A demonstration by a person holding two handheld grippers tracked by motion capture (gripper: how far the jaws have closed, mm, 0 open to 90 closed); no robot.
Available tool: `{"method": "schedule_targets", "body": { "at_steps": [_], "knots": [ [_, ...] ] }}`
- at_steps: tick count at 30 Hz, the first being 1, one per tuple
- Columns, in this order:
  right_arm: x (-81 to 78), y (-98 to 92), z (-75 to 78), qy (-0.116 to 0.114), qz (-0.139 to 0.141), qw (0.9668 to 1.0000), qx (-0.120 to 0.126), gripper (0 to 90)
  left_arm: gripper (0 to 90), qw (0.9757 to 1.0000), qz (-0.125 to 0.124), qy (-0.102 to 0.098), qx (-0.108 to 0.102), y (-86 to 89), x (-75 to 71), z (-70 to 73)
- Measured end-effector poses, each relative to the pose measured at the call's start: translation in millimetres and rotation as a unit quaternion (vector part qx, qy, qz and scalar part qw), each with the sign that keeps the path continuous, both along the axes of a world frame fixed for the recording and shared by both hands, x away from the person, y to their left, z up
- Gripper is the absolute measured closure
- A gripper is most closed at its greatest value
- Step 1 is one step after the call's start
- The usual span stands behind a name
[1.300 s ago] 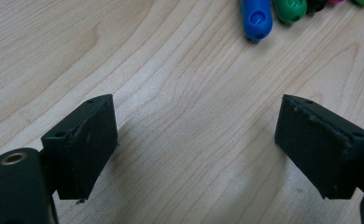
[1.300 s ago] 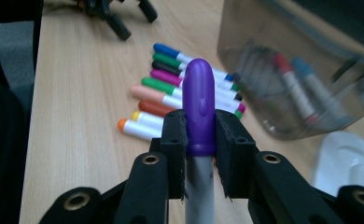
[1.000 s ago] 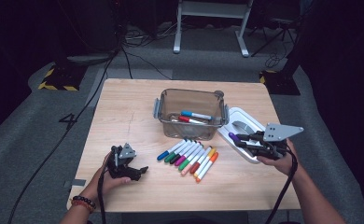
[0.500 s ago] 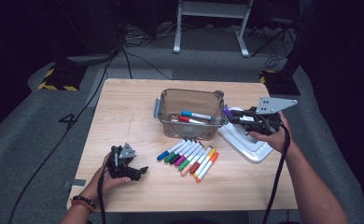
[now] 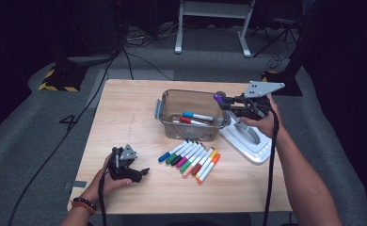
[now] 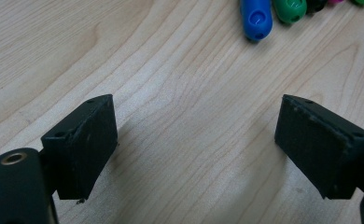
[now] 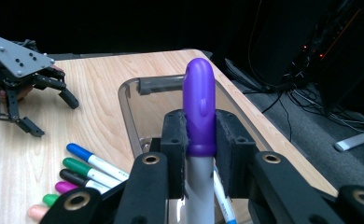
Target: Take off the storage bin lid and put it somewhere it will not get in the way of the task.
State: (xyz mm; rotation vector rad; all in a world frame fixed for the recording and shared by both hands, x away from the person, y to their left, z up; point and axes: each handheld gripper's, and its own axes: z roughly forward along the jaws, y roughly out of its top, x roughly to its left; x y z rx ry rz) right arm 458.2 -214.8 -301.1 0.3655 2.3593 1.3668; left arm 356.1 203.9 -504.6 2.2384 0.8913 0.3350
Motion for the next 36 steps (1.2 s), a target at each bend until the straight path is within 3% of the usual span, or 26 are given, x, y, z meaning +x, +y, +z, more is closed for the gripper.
{"method": "schedule_targets", "body": {
  "at_steps": [9, 14, 24, 27, 28, 33, 34, 36],
  "knots": [
    [13.4, 26.3, 2.0, 0.003, 0.011, 0.9999, -0.012, 74.9, 13.4, 1.0000, 0.000, 0.000, 0.000, 0.0, 0.0, 0.0],
    [23.1, 49.6, -2.2, 0.010, 0.018, 0.9993, -0.032, 74.9, 13.4, 1.0000, 0.000, 0.000, 0.000, 0.0, 0.0, 0.0],
    [45.3, 81.3, -27.7, 0.040, 0.021, 0.9959, -0.078, 74.9, 13.4, 1.0000, 0.000, 0.000, 0.000, 0.0, -0.1, 0.0],
    [49.9, 86.4, -35.2, 0.049, 0.020, 0.9942, -0.094, 74.8, 13.4, 1.0000, 0.000, 0.000, 0.000, 0.0, -0.1, 0.0],
    [55.0, 90.4, -43.2, 0.056, 0.018, 0.9918, -0.114, 74.9, 13.4, 1.0000, 0.000, 0.000, 0.000, 0.0, -0.1, 0.0],
    [60.6, 96.4, -55.9, 0.071, 0.017, 0.9873, -0.141, 74.8, 13.4, 1.0000, 0.000, 0.000, 0.000, 0.0, -0.1, 0.0],
    [62.6, 100.8, -62.8, 0.079, 0.022, 0.9833, -0.162, 74.8, 13.4, 1.0000, 0.000, 0.000, 0.000, 0.0, -0.1, 0.0],
    [63.3, 103.7, -66.9, 0.086, 0.026, 0.9806, -0.174, 74.8, 13.4, 1.0000, 0.001, 0.000, 0.000, 0.0, -0.1, 0.0]
  ]
}}
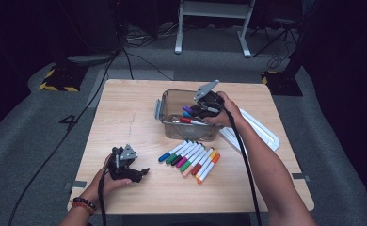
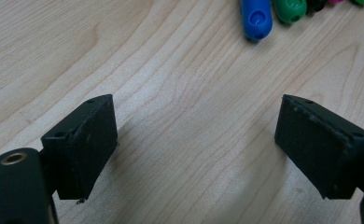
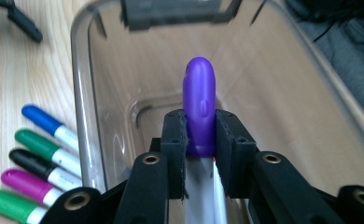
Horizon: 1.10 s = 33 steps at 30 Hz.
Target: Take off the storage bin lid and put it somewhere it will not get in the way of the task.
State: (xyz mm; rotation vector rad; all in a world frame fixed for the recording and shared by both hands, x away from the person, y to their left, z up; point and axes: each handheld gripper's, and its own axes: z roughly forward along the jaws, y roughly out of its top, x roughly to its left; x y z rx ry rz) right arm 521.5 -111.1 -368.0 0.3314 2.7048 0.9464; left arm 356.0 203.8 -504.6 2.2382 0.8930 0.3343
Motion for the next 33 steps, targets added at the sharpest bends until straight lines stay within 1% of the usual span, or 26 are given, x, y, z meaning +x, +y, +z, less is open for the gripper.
{"method": "schedule_targets", "body": {
  "at_steps": [3, 6, 9, 11, 15, 16, 18, 20, 21, 22, 23, 24, 25, 26, 28, 31, 32, 33],
  "knots": [
    [0.2, 6.4, -7.6, 0.012, 0.006, 0.9994, -0.031, 74.8, 13.4, 1.0000, 0.000, 0.000, 0.000, 0.0, 0.0, 0.0],
    [0.7, 10.1, -13.0, 0.027, 0.012, 0.9981, -0.054, 74.8, 13.5, 1.0000, 0.000, 0.000, 0.000, 0.0, 0.0, 0.0],
    [0.7, 12.3, -16.7, 0.033, 0.012, 0.9969, -0.070, 74.6, 13.4, 1.0000, 0.000, 0.000, 0.000, 0.0, 0.0, 0.0],
    [0.6, 12.5, -16.6, 0.032, 0.010, 0.9970, -0.069, 74.3, 13.5, 1.0000, 0.000, 0.000, 0.000, 0.0, 0.0, 0.0],
    [0.2, 11.9, -16.5, 0.036, 0.002, 0.9970, -0.068, 67.8, 13.5, 1.0000, 0.000, 0.000, 0.000, 0.0, 0.0, 0.0],
    [0.4, 11.1, -16.0, 0.032, 0.002, 0.9975, -0.063, 65.2, 13.5, 1.0000, 0.000, 0.000, 0.000, 0.0, 0.0, 0.0],
    [0.8, 9.1, -14.7, 0.028, -0.010, 0.9981, -0.053, 60.4, 13.5, 1.0000, 0.000, 0.000, 0.000, 0.0, 0.0, 0.0],
    [-1.0, 5.0, -11.1, 0.025, -0.015, 0.9989, -0.037, 57.4, 13.4, 1.0000, 0.000, 0.000, 0.000, 0.0, 0.0, 0.0],
    [-2.9, 2.2, -7.7, 0.021, -0.014, 0.9993, -0.026, 55.7, 13.5, 1.0000, 0.000, 0.000, 0.000, 0.0, 0.0, 0.0],
    [-6.5, -2.5, -2.1, 0.016, -0.011, 0.9998, -0.007, 55.3, 13.5, 1.0000, 0.000, 0.000, 0.000, 0.0, 0.0, 0.0],
    [-9.1, -5.9, 1.6, 0.016, -0.010, 0.9998, 0.006, 54.4, 13.4, 1.0000, 0.000, 0.000, 0.000, 0.0, 0.0, 0.0],
    [-14.5, -12.0, 7.2, 0.013, -0.007, 0.9995, 0.026, 52.8, 13.5, 1.0000, -0.001, -0.001, 0.000, 0.0, 0.0, 0.0],
    [-18.9, -17.6, 10.9, 0.011, -0.001, 0.9990, 0.043, 52.7, 13.5, 1.0000, -0.001, 0.000, 0.001, 0.2, -0.2, 0.0],
    [-23.3, -23.2, 13.8, 0.009, 0.000, 0.9983, 0.057, 51.2, 13.5, 1.0000, -0.001, 0.000, 0.001, 0.2, -0.3, 0.1],
    [-32.6, -33.4, 18.1, 0.002, -0.004, 0.9973, 0.073, 48.5, 13.5, 1.0000, -0.001, 0.000, 0.000, 0.2, -0.3, 0.0],
    [-48.6, -50.4, 22.5, -0.010, 0.000, 0.9952, 0.098, 46.4, 13.5, 1.0000, -0.001, 0.000, 0.000, 0.2, -0.2, 0.0],
    [-55.4, -57.9, 24.3, -0.021, -0.002, 0.9941, 0.106, 45.8, 13.5, 1.0000, -0.001, -0.001, 0.000, 0.2, -0.2, 0.0],
    [-55.4, -57.9, 24.3, -0.021, -0.002, 0.9941, 0.106, 45.8, 13.5, 1.0000, -0.001, -0.001, 0.000, 0.2, -0.2, 0.0]
  ]
}}
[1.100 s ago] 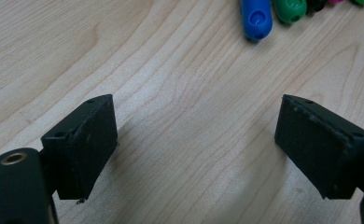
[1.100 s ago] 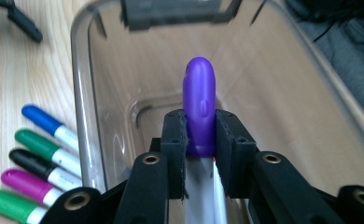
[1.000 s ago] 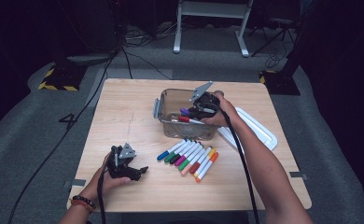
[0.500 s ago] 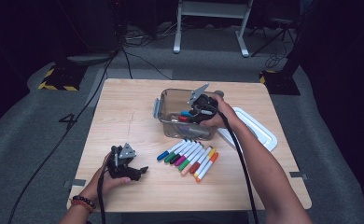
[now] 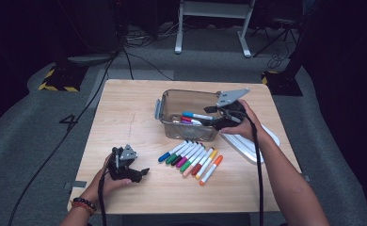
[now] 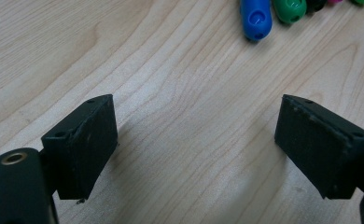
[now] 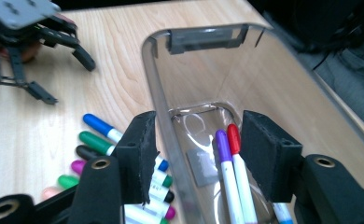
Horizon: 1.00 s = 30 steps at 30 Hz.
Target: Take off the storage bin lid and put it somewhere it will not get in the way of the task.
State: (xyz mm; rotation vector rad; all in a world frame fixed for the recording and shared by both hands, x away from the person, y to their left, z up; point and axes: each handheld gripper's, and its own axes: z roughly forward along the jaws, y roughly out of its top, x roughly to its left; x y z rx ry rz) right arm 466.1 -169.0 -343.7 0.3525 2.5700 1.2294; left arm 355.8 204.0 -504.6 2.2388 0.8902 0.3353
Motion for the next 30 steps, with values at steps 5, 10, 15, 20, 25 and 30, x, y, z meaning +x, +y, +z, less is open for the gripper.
{"method": "schedule_targets", "body": {
  "at_steps": [5, 10, 15, 20, 25, 30],
  "knots": [
    [-45.5, -58.4, 2.3, -0.021, 0.014, 0.9985, 0.049, 44.4, 13.5, 1.0000, 0.000, 0.001, -0.001, -0.1, -0.1, -0.1],
    [-67.0, -88.7, -17.0, -0.018, 0.012, 0.9988, 0.043, 42.8, 13.5, 1.0000, 0.000, 0.001, -0.001, -0.1, -0.1, -0.1],
    [-80.6, -99.9, -46.8, -0.001, 0.015, 0.9983, 0.055, 41.7, 13.5, 1.0000, 0.000, 0.000, 0.000, 0.0, 0.0, 0.0],
    [-86.7, -89.0, -83.3, 0.029, 0.035, 0.9987, 0.023, 40.1, 13.5, 1.0000, 0.002, 0.001, -0.001, -0.1, -0.7, 0.0],
    [-90.9, -66.4, -116.7, 0.054, 0.070, 0.9957, -0.025, 38.4, 13.5, 1.0000, 0.003, 0.001, -0.001, -0.1, -0.8, -0.1],
    [-87.5, -58.1, -125.4, 0.059, 0.073, 0.9952, -0.029, 37.9, 13.5, 1.0000, 0.002, 0.001, -0.001, -0.1, -0.7, -0.1]
  ]
}}
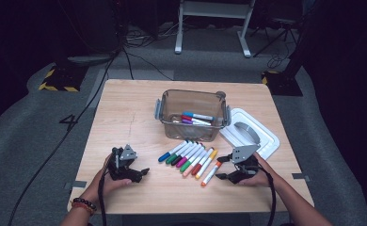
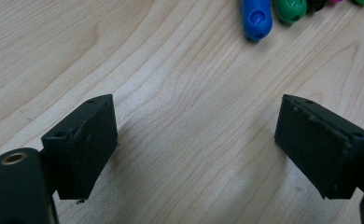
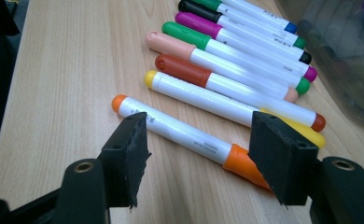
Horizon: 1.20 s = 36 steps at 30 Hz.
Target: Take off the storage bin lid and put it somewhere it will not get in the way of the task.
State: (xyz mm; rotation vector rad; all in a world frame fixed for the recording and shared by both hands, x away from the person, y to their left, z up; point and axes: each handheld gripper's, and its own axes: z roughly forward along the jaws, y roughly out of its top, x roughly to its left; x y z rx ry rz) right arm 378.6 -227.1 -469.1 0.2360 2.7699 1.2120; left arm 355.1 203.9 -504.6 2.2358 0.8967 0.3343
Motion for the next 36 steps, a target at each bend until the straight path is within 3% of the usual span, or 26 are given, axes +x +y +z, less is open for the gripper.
{"method": "schedule_targets", "body": {
  "at_steps": [4, 12, 14, 23, 26, 30, 36],
  "knots": [
    [7.4, 6.1, -5.2, -0.012, 0.004, 0.9998, -0.015, 36.0, 13.4, 1.0000, -0.001, 0.000, 0.000, 0.1, 0.3, 0.0],
    [14.1, 0.1, -14.9, 0.007, 0.007, 0.9992, -0.039, 37.5, 13.4, 1.0000, -0.001, 0.000, 0.000, 0.1, 0.3, 0.0],
    [13.3, -5.1, -16.5, 0.009, 0.017, 0.9985, -0.052, 40.5, 13.5, 1.0000, -0.001, 0.000, 0.000, 0.0, 0.2, 0.0],
    [1.6, -11.5, -18.2, 0.016, 0.056, 0.9963, -0.064, 56.2, 13.4, 1.0000, -0.001, -0.001, 0.001, 0.0, 0.3, 0.1],
    [-2.4, -10.9, -17.7, 0.016, 0.062, 0.9958, -0.066, 58.5, 13.4, 1.0000, 0.000, 0.000, 0.000, -0.2, 0.2, 0.0],
    [-13.0, -12.1, -18.3, 0.021, 0.080, 0.9947, -0.060, 68.6, 13.4, 1.0000, 0.000, 0.000, 0.001, -0.1, 0.2, 0.0],
    [-21.2, -9.8, -18.7, 0.022, 0.074, 0.9953, -0.058, 73.7, 13.4, 1.0000, 0.001, 0.000, 0.000, -0.3, -0.1, 0.0]
  ]
}}
